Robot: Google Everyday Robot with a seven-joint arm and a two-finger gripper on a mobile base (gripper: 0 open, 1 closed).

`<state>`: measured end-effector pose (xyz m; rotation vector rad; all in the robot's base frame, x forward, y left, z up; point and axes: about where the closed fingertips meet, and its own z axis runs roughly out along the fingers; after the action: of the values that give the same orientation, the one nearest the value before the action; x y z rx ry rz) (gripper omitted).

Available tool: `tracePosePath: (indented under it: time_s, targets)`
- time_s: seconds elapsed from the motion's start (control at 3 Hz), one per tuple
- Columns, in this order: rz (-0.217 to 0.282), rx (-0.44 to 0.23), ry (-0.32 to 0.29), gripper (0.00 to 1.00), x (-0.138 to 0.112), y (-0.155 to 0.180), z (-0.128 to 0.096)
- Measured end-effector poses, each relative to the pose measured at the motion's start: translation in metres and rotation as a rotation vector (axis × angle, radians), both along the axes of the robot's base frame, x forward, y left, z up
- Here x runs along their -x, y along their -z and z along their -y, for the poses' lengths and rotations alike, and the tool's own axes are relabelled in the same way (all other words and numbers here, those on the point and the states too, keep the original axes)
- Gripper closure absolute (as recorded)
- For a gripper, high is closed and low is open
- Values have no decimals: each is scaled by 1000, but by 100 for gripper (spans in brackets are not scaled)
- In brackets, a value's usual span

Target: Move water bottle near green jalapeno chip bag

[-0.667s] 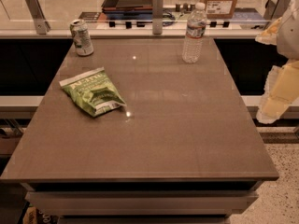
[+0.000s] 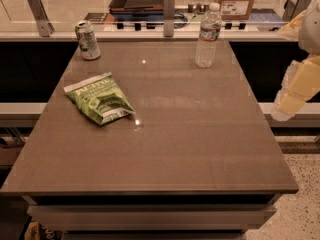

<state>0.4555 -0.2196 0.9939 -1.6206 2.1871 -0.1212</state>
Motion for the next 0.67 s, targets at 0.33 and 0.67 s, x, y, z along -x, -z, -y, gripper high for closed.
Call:
tracePosePath:
  time_s: [0.33,0.67]
  targets:
    - [58,-70,83,0,-23,-4,9]
    - [139,-143,185,0,-53,-8,18]
